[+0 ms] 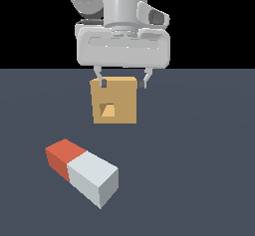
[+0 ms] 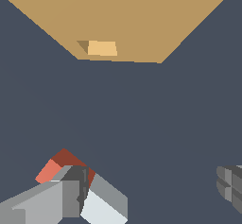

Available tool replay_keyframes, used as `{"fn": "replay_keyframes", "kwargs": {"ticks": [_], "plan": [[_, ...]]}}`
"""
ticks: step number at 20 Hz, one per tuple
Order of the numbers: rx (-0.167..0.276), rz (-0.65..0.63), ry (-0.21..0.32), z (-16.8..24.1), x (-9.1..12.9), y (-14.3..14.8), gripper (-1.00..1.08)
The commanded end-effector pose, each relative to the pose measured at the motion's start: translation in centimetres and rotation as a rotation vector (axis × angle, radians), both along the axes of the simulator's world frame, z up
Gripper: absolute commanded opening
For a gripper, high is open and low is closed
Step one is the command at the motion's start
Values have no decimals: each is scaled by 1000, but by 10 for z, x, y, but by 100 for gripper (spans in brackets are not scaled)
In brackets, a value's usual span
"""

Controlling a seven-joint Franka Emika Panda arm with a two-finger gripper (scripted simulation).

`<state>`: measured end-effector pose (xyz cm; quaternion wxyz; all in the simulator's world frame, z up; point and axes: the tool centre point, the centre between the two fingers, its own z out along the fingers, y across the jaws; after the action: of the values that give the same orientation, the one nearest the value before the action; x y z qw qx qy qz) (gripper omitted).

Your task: Insert the peg into the horizontal hole in a box.

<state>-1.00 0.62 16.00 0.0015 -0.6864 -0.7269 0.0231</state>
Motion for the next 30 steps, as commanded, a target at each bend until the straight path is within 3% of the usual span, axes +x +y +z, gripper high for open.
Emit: {"fn": "replay_keyframes", "kwargs": {"ticks": [1, 14, 30], "plan": [[0, 0, 0, 0, 0, 0, 100], [4, 94, -2, -9, -11, -12, 100], [19, 403, -8, -38, -37, -57, 100]]}}
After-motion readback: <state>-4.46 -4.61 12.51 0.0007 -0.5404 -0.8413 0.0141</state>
